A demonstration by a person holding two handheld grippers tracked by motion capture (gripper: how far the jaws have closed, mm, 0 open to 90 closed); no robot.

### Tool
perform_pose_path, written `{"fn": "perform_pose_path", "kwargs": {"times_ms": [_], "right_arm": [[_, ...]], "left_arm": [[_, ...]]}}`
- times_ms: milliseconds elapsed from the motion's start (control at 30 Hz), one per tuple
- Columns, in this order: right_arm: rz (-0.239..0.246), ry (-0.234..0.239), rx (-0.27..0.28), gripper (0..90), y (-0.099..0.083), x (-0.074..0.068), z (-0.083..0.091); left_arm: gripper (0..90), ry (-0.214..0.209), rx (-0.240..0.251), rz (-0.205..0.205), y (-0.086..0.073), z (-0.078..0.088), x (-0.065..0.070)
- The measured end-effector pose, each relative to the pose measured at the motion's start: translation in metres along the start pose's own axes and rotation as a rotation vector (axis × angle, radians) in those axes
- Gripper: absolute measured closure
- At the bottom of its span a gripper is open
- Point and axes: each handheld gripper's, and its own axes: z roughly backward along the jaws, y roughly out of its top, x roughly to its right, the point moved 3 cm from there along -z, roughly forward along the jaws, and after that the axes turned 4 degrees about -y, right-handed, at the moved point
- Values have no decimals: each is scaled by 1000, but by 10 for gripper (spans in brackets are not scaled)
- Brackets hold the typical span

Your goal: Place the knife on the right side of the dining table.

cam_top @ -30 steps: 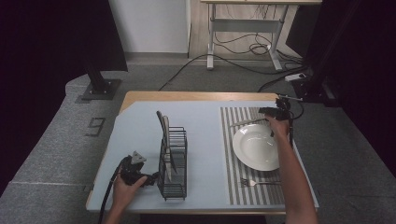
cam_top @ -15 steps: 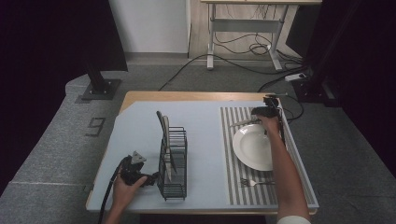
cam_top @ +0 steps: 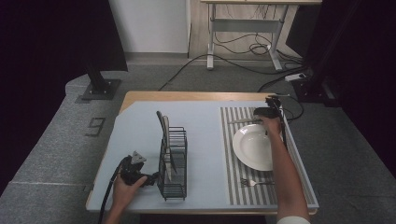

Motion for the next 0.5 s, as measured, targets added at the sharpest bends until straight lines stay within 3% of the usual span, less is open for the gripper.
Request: {"fn": "perform_pose_path", "kwargs": {"times_ms": [500], "right_arm": [[-24,5,7,428,-1,2,1]], "left_arm": [[13,1,0,0,0,0,0]]}}
